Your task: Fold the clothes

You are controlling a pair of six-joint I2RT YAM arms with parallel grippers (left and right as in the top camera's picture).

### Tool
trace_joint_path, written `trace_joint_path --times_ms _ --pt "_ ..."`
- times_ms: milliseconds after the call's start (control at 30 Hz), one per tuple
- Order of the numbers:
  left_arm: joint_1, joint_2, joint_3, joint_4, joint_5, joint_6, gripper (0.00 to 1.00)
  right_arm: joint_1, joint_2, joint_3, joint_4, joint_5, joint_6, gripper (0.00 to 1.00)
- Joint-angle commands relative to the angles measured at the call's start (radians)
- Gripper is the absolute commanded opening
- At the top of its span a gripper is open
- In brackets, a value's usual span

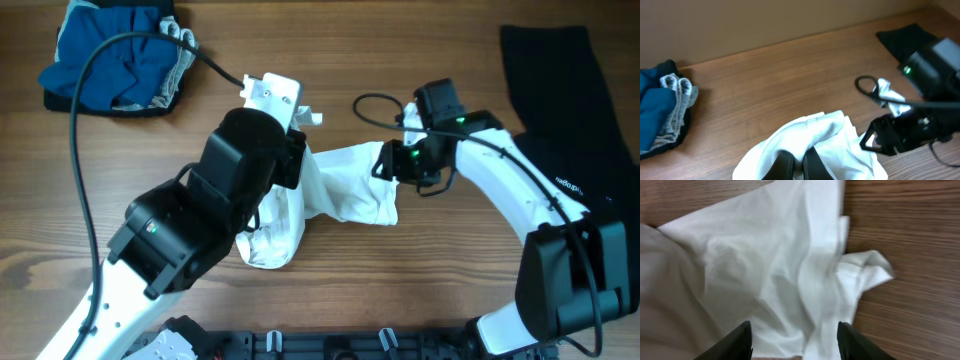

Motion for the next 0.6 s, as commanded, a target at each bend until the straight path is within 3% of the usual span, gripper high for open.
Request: trace_joint_path --times_ms 0,300,500,567 --pt "0.004 -0.043 0.013 0.01 -0.029 -0.013 0.04 0.028 0.007 -0.044 0.039 -0.029 0.049 0.52" --pt "0.004 -0.063 0.013 0.01 -0.066 -0.013 0.04 0.041 0.009 -0.158 0.179 -0.025 0.052 0.5" --pt "0.004 -0.063 0.013 0.01 -0.066 -0.013 0.04 0.046 0.009 -0.22 0.253 -0.004 0.06 0.39" --pt "0.004 -0.063 0.013 0.01 -0.066 -0.013 0.04 0.046 0.009 -0.22 0.255 0.013 0.061 0.28"
